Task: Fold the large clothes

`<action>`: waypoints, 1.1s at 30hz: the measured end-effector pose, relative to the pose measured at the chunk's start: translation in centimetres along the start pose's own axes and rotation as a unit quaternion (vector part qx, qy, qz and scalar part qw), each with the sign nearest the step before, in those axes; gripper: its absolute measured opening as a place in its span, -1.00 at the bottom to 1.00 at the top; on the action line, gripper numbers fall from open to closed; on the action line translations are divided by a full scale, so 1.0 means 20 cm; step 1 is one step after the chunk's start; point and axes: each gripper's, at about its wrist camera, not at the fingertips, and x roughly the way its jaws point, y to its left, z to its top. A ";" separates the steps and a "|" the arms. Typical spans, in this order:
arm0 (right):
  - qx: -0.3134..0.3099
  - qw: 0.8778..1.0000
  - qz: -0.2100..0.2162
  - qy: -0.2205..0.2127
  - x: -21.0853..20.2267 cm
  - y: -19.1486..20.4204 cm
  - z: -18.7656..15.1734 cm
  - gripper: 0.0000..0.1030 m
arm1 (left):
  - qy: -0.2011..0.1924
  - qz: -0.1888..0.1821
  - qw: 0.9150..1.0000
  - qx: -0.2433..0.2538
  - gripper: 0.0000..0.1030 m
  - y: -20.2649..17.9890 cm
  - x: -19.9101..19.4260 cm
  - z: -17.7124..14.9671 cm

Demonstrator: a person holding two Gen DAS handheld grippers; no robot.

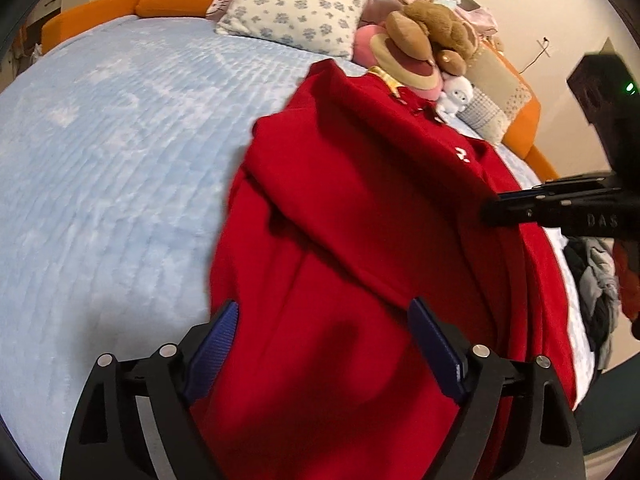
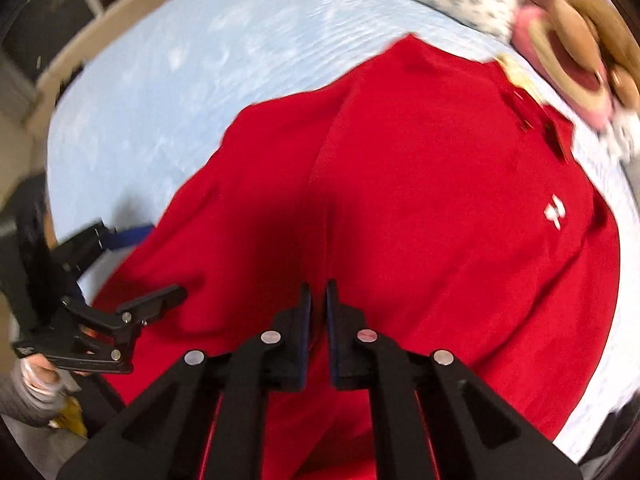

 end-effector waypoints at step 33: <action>-0.315 0.937 -0.135 -0.069 -0.12 0.84 -0.97 0.28 | -0.010 0.003 1.000 -0.018 0.72 -0.20 -0.31 -0.30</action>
